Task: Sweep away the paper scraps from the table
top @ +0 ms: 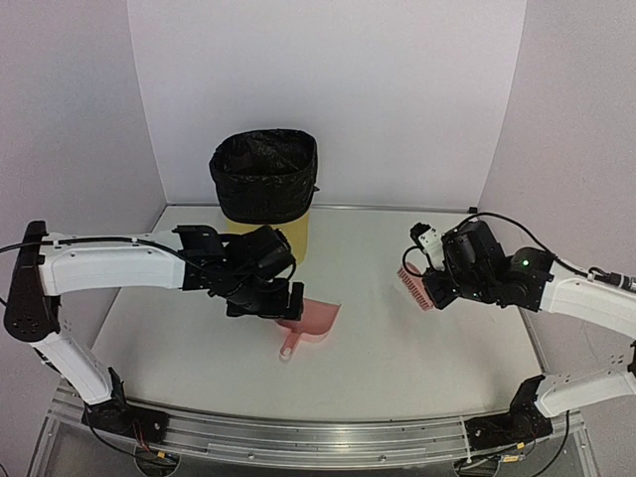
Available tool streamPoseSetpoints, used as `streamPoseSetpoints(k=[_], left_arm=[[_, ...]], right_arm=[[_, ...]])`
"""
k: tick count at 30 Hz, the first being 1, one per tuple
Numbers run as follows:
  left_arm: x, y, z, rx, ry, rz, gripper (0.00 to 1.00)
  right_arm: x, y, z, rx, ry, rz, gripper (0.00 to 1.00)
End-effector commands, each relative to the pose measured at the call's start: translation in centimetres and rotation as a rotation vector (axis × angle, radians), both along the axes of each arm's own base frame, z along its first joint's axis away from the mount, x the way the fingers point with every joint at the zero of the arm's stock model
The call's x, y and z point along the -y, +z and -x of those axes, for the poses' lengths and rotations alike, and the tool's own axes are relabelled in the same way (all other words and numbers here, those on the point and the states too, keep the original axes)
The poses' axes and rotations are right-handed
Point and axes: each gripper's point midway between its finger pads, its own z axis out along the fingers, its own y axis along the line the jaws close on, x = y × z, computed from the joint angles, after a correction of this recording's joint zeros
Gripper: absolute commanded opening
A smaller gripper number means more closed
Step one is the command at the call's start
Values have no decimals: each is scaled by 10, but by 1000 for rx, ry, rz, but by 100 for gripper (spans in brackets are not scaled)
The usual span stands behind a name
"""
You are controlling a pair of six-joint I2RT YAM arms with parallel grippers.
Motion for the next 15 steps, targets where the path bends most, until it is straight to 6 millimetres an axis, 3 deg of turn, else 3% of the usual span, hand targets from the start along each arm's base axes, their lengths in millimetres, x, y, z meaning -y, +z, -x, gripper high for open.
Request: streamPoseSetpoints(k=[1, 7, 12, 15], left_arm=[[-78, -9, -19, 0, 213, -71, 100], [-139, -15, -37, 12, 379, -48, 100], [-160, -12, -32, 28, 419, -12, 100], [-170, -16, -25, 18, 442, -28, 100]], right_arm=[[-68, 35, -4, 90, 241, 18, 0], [-159, 24, 7, 149, 533, 208, 0], [-215, 10, -4, 220, 628, 370, 0], [-235, 6, -9, 240, 652, 399, 0]])
